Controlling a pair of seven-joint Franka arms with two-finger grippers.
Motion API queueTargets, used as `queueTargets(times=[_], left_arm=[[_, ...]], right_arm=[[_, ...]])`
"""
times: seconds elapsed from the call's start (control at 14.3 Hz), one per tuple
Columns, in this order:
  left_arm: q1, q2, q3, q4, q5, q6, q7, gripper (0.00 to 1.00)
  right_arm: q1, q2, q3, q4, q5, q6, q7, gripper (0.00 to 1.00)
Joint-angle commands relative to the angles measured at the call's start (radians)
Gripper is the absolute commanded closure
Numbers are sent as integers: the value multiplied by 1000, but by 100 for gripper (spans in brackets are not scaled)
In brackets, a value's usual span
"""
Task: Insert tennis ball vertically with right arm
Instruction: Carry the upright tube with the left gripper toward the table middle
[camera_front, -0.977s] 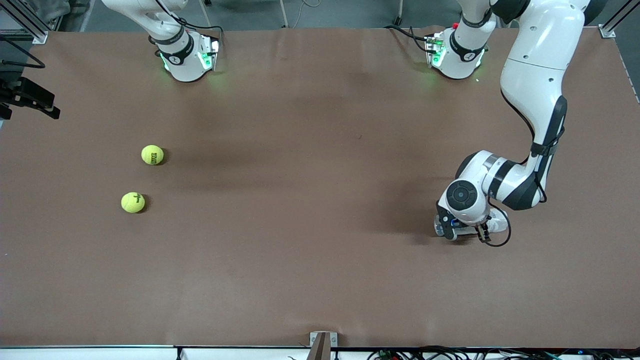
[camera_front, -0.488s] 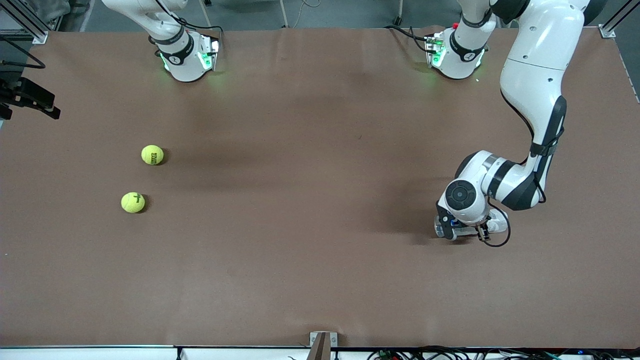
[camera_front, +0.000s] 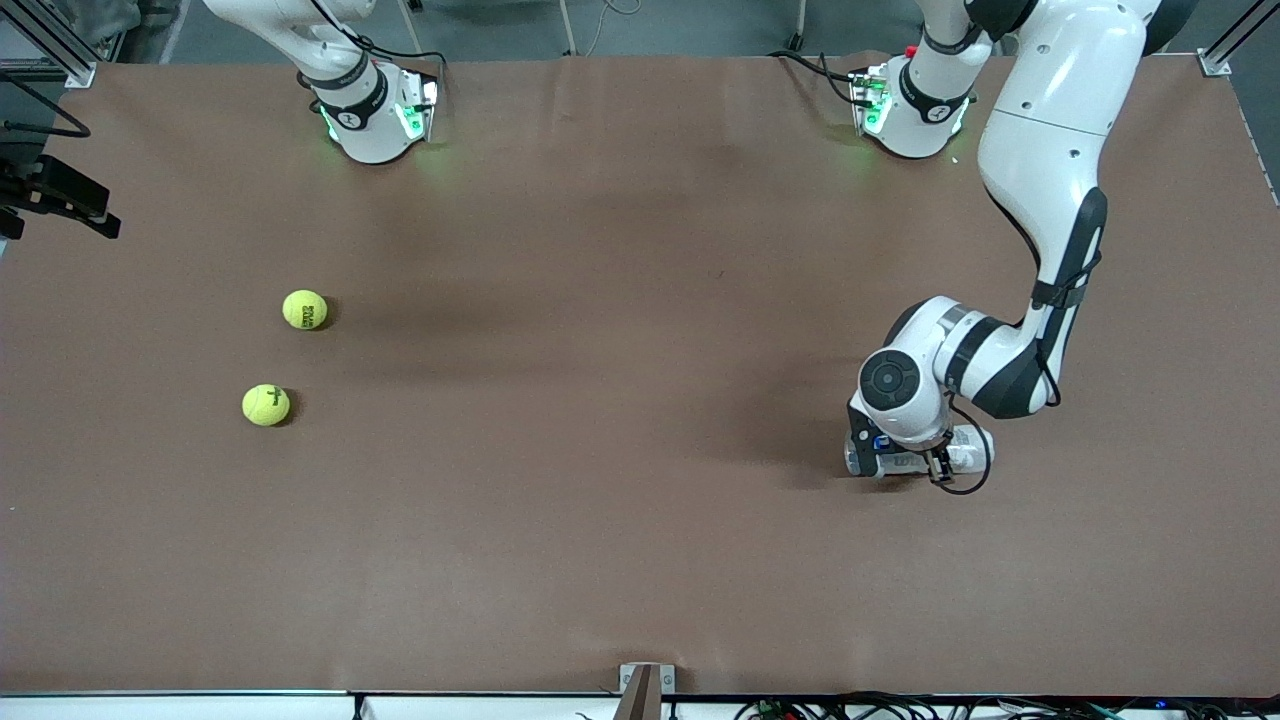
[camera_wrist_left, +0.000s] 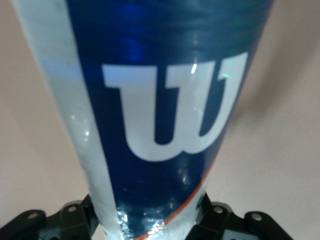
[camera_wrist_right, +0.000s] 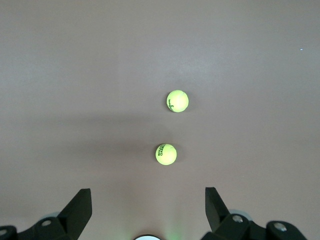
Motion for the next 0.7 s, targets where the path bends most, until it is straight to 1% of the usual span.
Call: queueTargets(times=[0.0, 0.14, 0.35, 0.42, 0.63], left_arm=[[-8, -42, -31, 30, 3, -3, 0, 27], [9, -81, -95, 34, -46, -4, -12, 27], [9, -81, -186, 119, -153, 6, -11, 27], [7, -75, -209, 142, -202, 37, -17, 27], [-14, -56, -220, 152, -412, 217, -19, 27]], right_arm=[[3, -22, -3, -24, -15, 6, -7, 0], [3, -22, -3, -25, -15, 6, -7, 0], [3, -22, -3, -24, -15, 6, -7, 0], [3, -22, -3, -24, -15, 6, -7, 0], [3, -20, -3, -22, -15, 7, -7, 0]])
